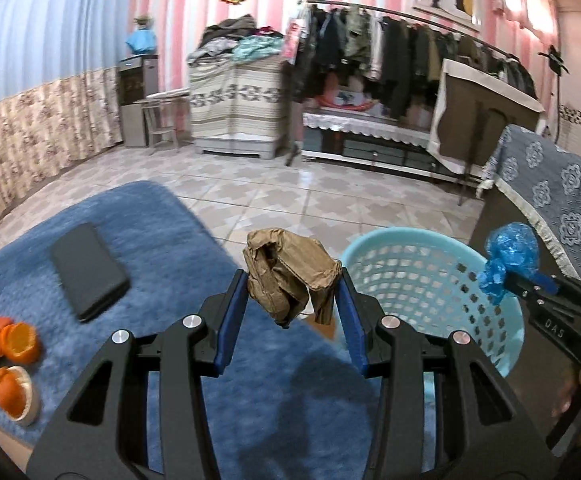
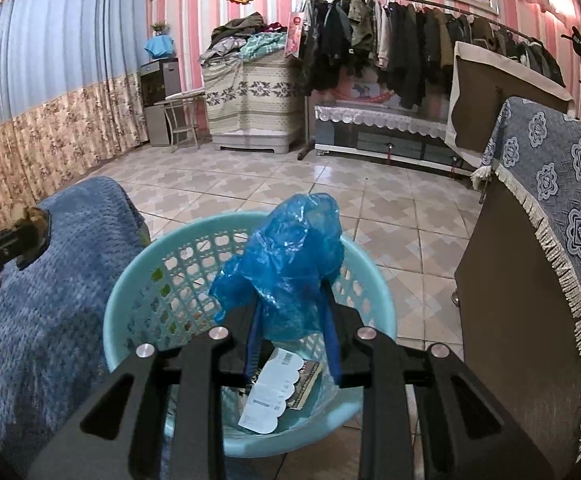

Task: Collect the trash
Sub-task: 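Carry the brown paper and blue bag over the basket and open both tools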

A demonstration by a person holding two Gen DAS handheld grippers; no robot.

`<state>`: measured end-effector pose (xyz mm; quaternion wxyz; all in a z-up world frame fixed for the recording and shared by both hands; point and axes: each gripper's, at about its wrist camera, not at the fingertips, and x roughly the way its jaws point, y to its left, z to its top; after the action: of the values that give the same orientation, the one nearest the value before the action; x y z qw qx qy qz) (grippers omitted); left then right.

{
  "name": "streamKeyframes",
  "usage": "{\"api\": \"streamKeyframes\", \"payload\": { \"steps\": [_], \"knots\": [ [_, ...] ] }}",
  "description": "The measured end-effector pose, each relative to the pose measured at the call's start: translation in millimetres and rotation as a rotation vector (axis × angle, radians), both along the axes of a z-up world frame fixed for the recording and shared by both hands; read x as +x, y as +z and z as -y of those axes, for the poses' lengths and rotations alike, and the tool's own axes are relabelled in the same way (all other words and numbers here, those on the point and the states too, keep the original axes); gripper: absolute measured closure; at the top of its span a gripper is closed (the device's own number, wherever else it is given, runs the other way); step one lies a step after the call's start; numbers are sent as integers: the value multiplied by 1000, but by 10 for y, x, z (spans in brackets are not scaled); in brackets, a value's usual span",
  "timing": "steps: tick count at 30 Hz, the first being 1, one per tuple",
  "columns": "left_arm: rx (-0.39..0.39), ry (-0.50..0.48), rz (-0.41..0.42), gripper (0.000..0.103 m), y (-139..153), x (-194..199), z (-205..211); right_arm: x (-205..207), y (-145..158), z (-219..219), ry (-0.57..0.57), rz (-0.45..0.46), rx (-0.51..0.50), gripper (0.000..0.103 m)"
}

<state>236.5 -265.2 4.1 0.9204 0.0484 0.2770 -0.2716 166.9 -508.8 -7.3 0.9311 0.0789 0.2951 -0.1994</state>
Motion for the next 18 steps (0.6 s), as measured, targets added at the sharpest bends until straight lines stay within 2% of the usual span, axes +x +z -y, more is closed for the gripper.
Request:
{"api": "streamKeyframes", "payload": {
  "steps": [12, 18],
  "knots": [
    [8, -145, -25, 59, -183, 140, 797, -44, -117, 260, -70, -10, 31, 76],
    [17, -178, -36, 56, -254, 162, 959, -25, -126, 241, -79, -2, 38, 76]
  ]
}}
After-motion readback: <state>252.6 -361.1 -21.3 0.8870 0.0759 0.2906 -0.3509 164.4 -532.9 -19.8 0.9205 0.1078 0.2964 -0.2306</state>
